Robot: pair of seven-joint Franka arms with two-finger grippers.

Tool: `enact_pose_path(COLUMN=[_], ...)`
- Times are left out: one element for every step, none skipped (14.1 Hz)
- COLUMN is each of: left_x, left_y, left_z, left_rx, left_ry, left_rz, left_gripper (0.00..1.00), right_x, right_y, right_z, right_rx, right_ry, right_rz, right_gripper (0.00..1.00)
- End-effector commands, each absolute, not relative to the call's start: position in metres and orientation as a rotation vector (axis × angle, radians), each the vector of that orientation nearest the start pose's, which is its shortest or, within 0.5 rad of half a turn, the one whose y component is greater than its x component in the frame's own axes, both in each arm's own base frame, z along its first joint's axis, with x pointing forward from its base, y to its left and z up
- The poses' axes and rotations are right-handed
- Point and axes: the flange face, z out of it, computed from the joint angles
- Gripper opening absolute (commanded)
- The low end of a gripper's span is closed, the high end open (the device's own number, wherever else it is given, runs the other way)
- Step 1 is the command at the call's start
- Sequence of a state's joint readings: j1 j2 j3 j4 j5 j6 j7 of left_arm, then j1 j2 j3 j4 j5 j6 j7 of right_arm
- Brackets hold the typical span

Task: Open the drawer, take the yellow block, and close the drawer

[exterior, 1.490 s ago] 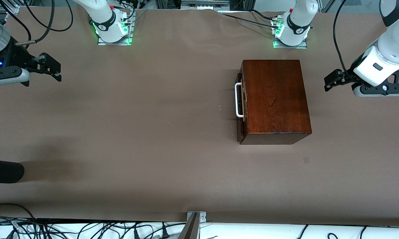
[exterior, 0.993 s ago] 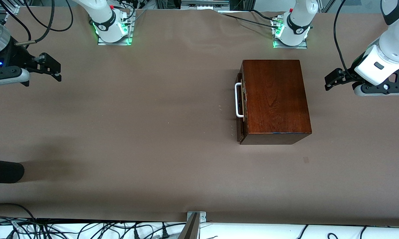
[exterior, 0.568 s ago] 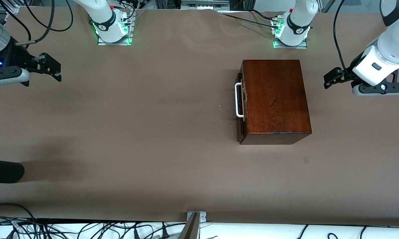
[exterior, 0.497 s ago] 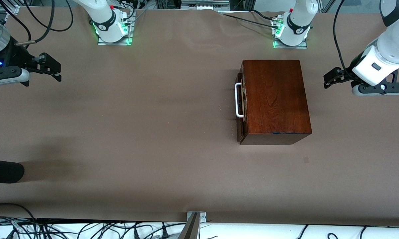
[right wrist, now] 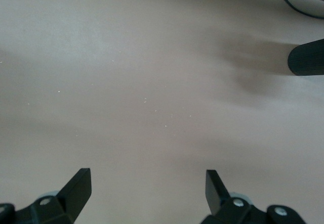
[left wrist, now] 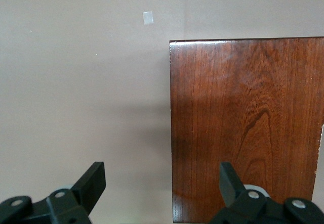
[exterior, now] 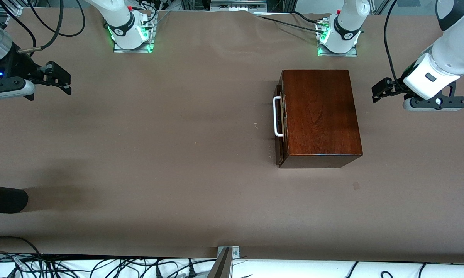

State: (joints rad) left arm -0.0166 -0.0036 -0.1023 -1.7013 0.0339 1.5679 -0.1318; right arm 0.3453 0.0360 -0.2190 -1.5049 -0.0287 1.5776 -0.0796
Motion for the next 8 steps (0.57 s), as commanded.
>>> enact_pose_path(left_x=[0.5477,0.5476,0.5463,0.5452,0.5442,0.5429,0.5429,0.5430], left_y=[-0.0632,-0.0632,-0.0639,-0.0637,-0.0644,-0.0676,-0.0676,-0.0676], left_z=[0.5703,0.5702,0.5712,0.5705,0.5700,0.5695,0.5695,0.5702], left_rx=[-3.092,-3.092,-3.090,-3.088,-3.086,-3.084,-3.084,-3.085], left_ry=[-0.008,-0.008,-0.006,-0.003,-0.001,0.010,0.011,0.010], left_rz=[0.207,0.209,0.216,0.230,0.242,0.253,0.253,0.251], left_gripper=[1.00,1.00,1.00,1.00,1.00,1.00,1.00,1.00], right_x=[0.5606,0.5601,0.5601,0.5606,0.5606,0.5601,0.5606,0.5606], right_y=[0.0705,0.0704,0.0704,0.0705,0.0705,0.0704,0.0705,0.0705], right_z=[0.6414,0.6422,0.6422,0.6414,0.6414,0.6422,0.6414,0.6414], right_rx=[-3.158,-3.158,-3.158,-3.158,-3.158,-3.158,-3.158,-3.158], right_ry=[-0.315,-0.315,-0.318,-0.318,-0.318,-0.315,-0.318,-0.318], right_rz=[-0.056,-0.059,-0.059,-0.056,-0.056,-0.059,-0.056,-0.056], right_gripper=[1.00,1.00,1.00,1.00,1.00,1.00,1.00,1.00])
